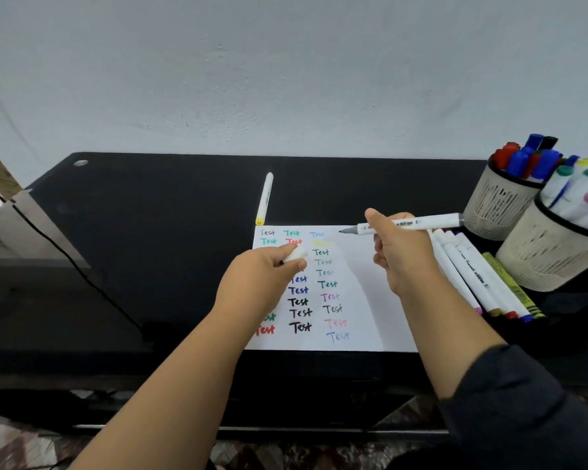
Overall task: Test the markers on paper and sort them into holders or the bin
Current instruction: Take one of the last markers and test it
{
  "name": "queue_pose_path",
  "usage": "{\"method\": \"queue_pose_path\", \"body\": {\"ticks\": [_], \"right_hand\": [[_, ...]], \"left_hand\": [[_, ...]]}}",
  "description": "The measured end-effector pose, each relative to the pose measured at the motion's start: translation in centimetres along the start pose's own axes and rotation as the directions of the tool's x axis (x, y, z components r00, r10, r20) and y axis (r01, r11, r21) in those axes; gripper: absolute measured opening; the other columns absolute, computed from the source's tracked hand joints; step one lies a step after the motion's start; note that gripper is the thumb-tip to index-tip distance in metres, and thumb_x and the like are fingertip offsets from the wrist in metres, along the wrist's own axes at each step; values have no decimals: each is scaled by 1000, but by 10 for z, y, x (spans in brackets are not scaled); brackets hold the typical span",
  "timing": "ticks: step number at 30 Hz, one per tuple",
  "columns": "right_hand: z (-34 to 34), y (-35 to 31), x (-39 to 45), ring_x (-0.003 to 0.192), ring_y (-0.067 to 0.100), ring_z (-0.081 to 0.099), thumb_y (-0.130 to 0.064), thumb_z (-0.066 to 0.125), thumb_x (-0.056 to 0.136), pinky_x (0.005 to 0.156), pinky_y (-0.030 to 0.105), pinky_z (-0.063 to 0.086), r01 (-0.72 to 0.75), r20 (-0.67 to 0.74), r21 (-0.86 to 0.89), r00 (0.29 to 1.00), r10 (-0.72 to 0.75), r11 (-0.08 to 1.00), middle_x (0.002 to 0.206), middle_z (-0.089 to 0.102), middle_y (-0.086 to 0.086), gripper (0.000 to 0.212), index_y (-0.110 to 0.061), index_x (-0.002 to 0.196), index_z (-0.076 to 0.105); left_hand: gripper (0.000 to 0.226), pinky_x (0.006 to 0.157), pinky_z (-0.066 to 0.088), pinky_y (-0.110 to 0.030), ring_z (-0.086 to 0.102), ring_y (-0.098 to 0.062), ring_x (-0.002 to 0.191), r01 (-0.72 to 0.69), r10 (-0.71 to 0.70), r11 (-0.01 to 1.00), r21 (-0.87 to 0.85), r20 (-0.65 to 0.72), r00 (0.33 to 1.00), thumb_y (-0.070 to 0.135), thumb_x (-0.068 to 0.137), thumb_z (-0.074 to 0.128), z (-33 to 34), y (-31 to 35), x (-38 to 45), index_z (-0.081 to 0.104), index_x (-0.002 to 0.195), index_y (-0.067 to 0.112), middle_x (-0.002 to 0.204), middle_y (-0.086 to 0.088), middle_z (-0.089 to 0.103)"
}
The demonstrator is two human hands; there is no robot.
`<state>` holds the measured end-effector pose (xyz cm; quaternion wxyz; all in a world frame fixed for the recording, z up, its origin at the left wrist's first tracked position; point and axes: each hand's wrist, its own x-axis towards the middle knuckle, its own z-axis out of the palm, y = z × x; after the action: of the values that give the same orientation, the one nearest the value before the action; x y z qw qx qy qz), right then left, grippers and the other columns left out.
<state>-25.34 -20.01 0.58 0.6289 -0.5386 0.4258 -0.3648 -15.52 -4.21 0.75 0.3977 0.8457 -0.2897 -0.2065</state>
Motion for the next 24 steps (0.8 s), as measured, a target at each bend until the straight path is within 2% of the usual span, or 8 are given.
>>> {"method": "queue_pose_path", "body": {"ticks": [4, 6, 8, 10, 12, 14, 17, 24], "right_hand": [[5, -5, 30, 51, 9, 48, -24, 58, 92, 48, 21, 39, 93, 142, -185, 988, -67, 978, 62, 60, 1, 11, -17, 84, 58], [10, -2, 43, 51, 7, 46, -26, 63, 87, 51, 21, 38, 137, 168, -279, 981, -93, 950, 60, 59, -1, 17, -17, 75, 55], [14, 2, 54, 42, 3, 40, -28, 67, 82, 48, 16, 37, 154, 121, -357, 986, -118, 921, 53, 50, -3, 31, -18, 64, 44], [19, 7, 62, 41, 5, 36, -25, 65, 81, 46, 16, 36, 160, 78, -376, 987, -140, 913, 50, 42, -3, 39, -19, 59, 33], [21, 12, 66, 49, 11, 33, -21, 61, 81, 51, 23, 34, 166, 70, -372, 986, -151, 913, 53, 37, -1, 40, -19, 58, 29], [22, 19, 70, 53, 12, 30, -18, 58, 82, 52, 25, 31, 171, 69, -386, 985, -156, 907, 56, 34, 0, 39, -19, 58, 27], [22, 25, 72, 54, 12, 30, -20, 58, 83, 49, 21, 31, 196, 83, -405, 981, -177, 893, 60, 36, 1, 37, -18, 61, 29], [23, 29, 72, 54, 10, 38, -25, 61, 84, 41, 11, 30, 267, 160, -478, 963, -216, 837, 61, 45, 3, 36, -16, 63, 34]], "left_hand": [[40, 63, 45, -20, 57, -1, 83, -11, 12, 999, 38, -16, 1000, 44, 88, 59, 4, 1, 21, 54, 128, 40, 117, 14, 62], [40, 67, 45, -21, 57, -3, 88, -4, 5, 999, 32, -11, 1000, 44, 87, 61, 7, -1, 31, 55, 126, 41, 117, 13, 63], [38, 64, 44, -21, 56, -1, 82, -3, 3, 1000, 26, -12, 1000, 44, 87, 61, 10, -3, 38, 56, 124, 43, 114, 14, 63], [36, 63, 44, -20, 54, 1, 81, -1, 1, 1000, 27, -19, 1000, 44, 86, 62, 12, -4, 44, 57, 123, 44, 109, 17, 62], [36, 64, 44, -19, 53, 3, 82, 2, -1, 999, 37, -26, 1000, 44, 87, 61, 13, -5, 49, 57, 122, 45, 105, 19, 60], [36, 67, 45, -19, 54, 1, 86, 1, 0, 999, 53, -29, 1000, 45, 87, 60, 14, -7, 52, 56, 123, 45, 110, 17, 60], [38, 71, 44, -22, 55, -4, 95, -8, 11, 996, 85, -27, 1000, 46, 88, 58, 16, -11, 52, 54, 126, 44, 117, 15, 60], [38, 68, 42, -20, 54, -3, 92, -14, 17, 995, 102, -33, 999, 46, 88, 57, 18, -13, 53, 54, 126, 43, 118, 14, 60]]}}
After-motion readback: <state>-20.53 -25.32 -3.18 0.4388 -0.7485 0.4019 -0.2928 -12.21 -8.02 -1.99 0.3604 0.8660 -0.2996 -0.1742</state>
